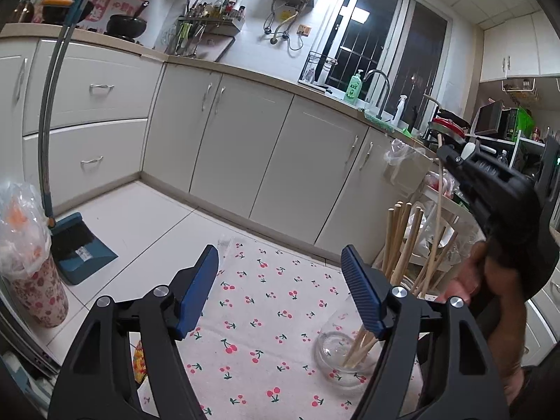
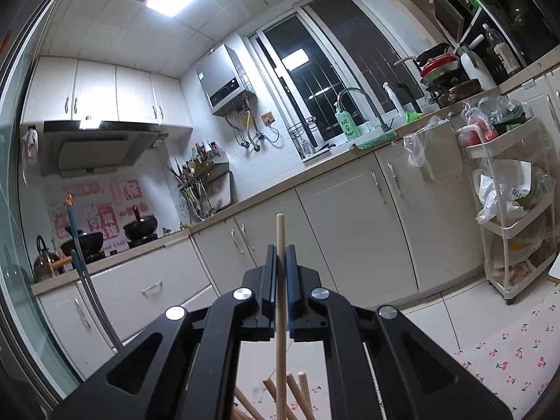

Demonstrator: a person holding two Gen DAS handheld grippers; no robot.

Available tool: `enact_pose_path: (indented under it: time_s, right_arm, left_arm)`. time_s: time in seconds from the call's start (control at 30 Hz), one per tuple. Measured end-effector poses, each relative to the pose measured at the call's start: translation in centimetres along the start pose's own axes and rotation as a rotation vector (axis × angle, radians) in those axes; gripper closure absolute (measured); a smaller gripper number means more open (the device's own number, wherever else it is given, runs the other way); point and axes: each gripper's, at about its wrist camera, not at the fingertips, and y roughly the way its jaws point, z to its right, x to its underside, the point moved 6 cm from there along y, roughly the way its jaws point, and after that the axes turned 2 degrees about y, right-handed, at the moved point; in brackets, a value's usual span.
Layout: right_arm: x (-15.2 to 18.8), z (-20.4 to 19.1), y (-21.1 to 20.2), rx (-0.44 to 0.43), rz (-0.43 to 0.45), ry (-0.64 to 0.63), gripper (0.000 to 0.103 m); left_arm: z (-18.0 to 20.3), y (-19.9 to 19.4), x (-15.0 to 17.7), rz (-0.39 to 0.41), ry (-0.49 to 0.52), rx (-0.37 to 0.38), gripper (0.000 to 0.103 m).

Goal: Organize utensils
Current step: 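Lower the right gripper's stick into the jar and open the right gripper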

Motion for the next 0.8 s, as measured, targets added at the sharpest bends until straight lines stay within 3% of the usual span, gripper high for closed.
enact_pose_path:
  time_s: [0.47, 0.8]
  right_arm:
    - [2.5, -0.5, 0.1, 0.022, -0.019, -0.103, 0.097]
    - [3.7, -1.6, -2.2, 0.016, -0.023, -0.207, 0.097]
  left_arm:
    - [0.0, 0.5, 0.2, -0.023, -0.021, -0.005, 0.031]
    - [-0.2, 0.7, 0.4, -0.032, -0.03, -0.017, 0.028]
